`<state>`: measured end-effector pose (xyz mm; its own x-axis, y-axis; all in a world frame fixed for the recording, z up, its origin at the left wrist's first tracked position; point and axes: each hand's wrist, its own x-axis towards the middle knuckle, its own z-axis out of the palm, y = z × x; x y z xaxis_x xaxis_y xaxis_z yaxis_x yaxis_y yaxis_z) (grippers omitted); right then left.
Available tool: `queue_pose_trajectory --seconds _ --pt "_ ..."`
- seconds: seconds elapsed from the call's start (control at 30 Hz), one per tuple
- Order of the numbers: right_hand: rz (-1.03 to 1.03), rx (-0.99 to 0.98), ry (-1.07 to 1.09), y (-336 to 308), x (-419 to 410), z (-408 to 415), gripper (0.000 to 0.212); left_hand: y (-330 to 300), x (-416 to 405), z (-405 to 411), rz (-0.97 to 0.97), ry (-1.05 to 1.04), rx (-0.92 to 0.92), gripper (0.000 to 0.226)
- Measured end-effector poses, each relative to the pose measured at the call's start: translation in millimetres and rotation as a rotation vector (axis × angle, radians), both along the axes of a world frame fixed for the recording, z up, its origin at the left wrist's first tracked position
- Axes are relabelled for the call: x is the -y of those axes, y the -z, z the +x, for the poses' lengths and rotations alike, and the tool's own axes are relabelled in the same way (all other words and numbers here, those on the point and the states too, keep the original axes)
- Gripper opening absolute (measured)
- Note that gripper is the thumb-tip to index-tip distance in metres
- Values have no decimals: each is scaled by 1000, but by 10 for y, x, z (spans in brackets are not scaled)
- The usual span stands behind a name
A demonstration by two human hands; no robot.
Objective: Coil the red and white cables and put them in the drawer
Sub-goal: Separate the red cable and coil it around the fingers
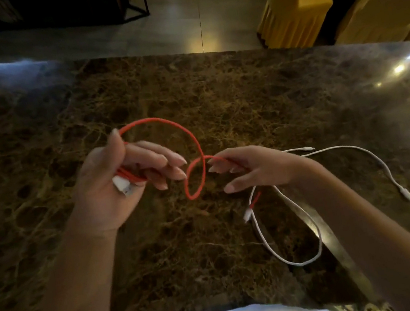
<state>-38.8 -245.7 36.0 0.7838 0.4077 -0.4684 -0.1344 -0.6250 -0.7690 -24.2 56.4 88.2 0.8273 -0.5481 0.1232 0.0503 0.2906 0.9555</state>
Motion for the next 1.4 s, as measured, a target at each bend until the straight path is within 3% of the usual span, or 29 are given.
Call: queue_pose_trajectory --seconds 0.03,0.1,0.13,0.17,0.2,0.27,0.33,0.4,0.57,0.73,0.9,1.03,1.13,1.2,1.3,1.33,1.4 --pt "-93 24 0 -34 16 6 76 73 128 -18 -67 53 -48 55" --pt "-418 213 -9 -214 -31 27 96 151 271 -123 3 123 -108 57" --pt "-471 341 6 -345 -102 16 99 220 334 -167 35 165 -149 58" --pt "-358 438 18 -464 -183 -7 93 262 396 -238 55 243 -170 58" --pt "-106 473 17 -564 -249 -33 80 289 446 -299 55 324 -189 57" --pt "424 320 -17 -685 -406 -113 44 265 570 -373 0 450 -228 54" --pt "638 197 13 -698 -554 -165 19 199 674 -442 -67 540 -247 52" --pt "607 253 90 -632 -647 -141 13 131 732 -484 -130 622 -242 50" --pt "600 221 136 -488 -627 -145 51 90 632 -389 -221 578 -210 49" --pt "571 161 136 -339 -447 -155 44 122 556 -329 -209 528 -189 50" --pt "686 226 287 -380 -387 -98 34 133 733 -416 -42 608 -197 54" --pt "661 212 204 -379 -429 -47 26 125 935 -477 108 685 -78 50" --pt "556 110 261 -199 -466 -100 55 -50 951 -422 171 736 60 44" --pt "536 -1 293 -107 -454 -180 63 -169 921 -382 184 657 187 57" --pt "250 -67 203 -66 -468 -318 19 -297 861 -287 98 491 203 81" --pt "154 -24 181 -69 -482 -347 22 -310 849 -231 71 430 176 85" --pt "245 33 181 0 -512 -403 50 -291 822 -81 89 299 179 83"
